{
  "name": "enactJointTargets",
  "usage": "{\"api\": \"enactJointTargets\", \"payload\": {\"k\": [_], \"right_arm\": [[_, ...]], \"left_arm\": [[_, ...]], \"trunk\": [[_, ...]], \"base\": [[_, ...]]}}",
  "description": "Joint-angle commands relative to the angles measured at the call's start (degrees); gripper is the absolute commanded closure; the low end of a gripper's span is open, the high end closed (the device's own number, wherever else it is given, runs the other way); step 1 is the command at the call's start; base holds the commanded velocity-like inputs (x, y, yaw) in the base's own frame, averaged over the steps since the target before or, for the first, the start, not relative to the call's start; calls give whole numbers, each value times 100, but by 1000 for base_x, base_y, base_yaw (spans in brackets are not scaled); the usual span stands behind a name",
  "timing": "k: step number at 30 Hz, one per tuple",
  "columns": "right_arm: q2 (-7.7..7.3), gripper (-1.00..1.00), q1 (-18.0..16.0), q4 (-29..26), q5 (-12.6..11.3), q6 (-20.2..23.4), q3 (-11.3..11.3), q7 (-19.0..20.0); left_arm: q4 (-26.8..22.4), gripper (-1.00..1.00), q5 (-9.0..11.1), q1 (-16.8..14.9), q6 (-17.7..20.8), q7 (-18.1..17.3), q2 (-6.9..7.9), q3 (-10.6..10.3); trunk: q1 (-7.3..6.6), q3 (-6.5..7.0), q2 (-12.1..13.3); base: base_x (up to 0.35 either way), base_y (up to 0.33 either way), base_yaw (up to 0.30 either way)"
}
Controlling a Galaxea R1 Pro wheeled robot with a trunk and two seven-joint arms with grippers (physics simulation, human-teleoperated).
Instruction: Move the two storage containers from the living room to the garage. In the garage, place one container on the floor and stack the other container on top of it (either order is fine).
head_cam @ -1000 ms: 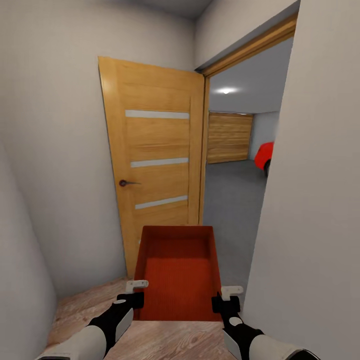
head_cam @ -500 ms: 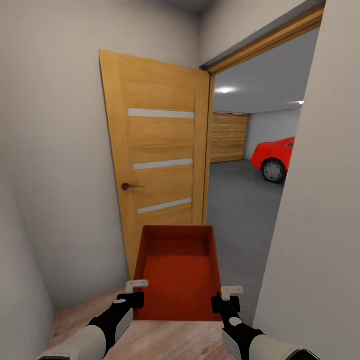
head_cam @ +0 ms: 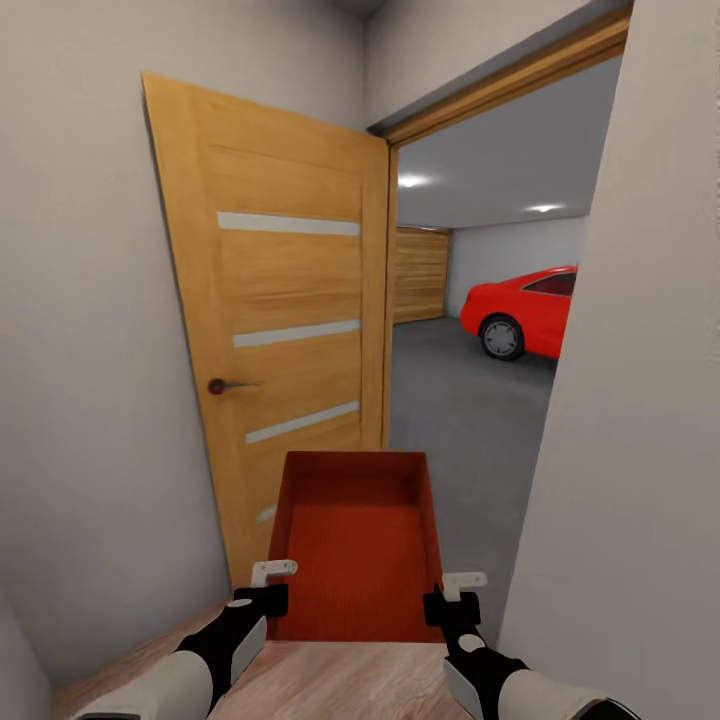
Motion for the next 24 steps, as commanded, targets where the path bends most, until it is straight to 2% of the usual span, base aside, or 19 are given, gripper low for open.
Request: {"api": "enactJointTargets", "payload": {"k": [1,18,24], "right_arm": [[-23,100,-9,-5,-83,-53,-274,-33],[-26,100,-8,-5,-80,-53,-274,-33],[-24,100,-9,-5,-85,-53,-274,-33]], "left_arm": [[-7,100,-12,0,33,41,183,148],[-7,100,-12,0,31,41,192,157],[-7,100,-12,0,32,41,192,157]], "trunk": [[3,-9,-7],[3,-9,-7],[3,-9,-7]], "base": [[197,209,-284],[274,187,-284],[298,176,-83]]}}
